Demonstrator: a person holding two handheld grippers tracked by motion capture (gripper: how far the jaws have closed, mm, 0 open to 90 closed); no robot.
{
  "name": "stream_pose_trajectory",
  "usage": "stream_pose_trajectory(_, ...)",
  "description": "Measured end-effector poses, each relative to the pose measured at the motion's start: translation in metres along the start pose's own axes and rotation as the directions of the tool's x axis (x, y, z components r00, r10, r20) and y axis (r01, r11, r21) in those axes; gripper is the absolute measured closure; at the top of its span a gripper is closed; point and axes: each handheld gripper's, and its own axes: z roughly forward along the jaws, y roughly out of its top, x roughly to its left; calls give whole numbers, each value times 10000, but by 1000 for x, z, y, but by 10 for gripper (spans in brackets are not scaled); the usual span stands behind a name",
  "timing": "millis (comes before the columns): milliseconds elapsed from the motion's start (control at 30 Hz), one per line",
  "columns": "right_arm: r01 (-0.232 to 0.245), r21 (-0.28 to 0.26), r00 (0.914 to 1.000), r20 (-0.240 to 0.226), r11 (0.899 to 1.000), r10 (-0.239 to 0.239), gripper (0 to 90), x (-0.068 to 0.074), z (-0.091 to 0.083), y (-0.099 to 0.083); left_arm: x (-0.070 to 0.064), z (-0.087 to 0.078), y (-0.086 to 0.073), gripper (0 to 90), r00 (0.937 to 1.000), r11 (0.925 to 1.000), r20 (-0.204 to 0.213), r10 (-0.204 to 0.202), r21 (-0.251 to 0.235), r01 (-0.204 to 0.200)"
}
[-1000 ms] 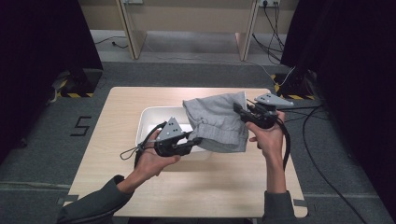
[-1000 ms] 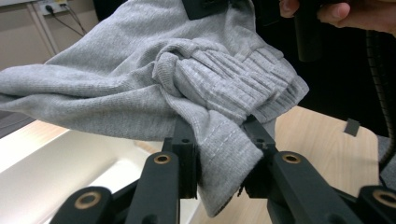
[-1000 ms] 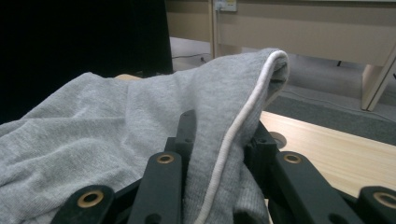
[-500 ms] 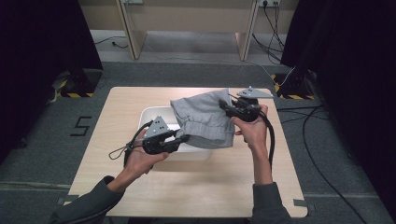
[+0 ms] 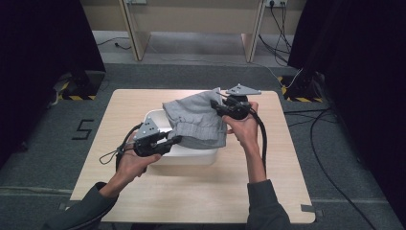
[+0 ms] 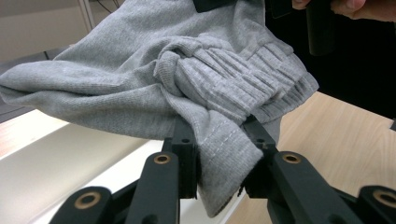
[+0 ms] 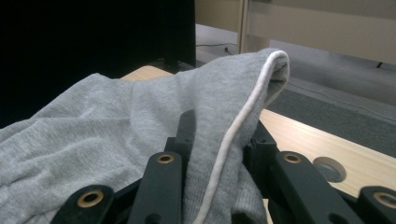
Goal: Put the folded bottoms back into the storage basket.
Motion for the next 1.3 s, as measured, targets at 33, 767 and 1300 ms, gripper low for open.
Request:
stream_pose_trajectory(33,43,20,10000,-6,10000,-43,729,1,3,0,2,0,-2,712,10000,10000,-25,-35,9,35)
stream_pose_trajectory(767,107,972,9986,-527,9952,-56,729,15,60,-17,32,1,-41,710,9961,9941,-333,-813,694,834)
stream_pose_trajectory(1300,-101,2053,9984,-519,9786,212,730,14,86,-41,41,14,-64,708,9928,9817,-519,-1084,1515,1151)
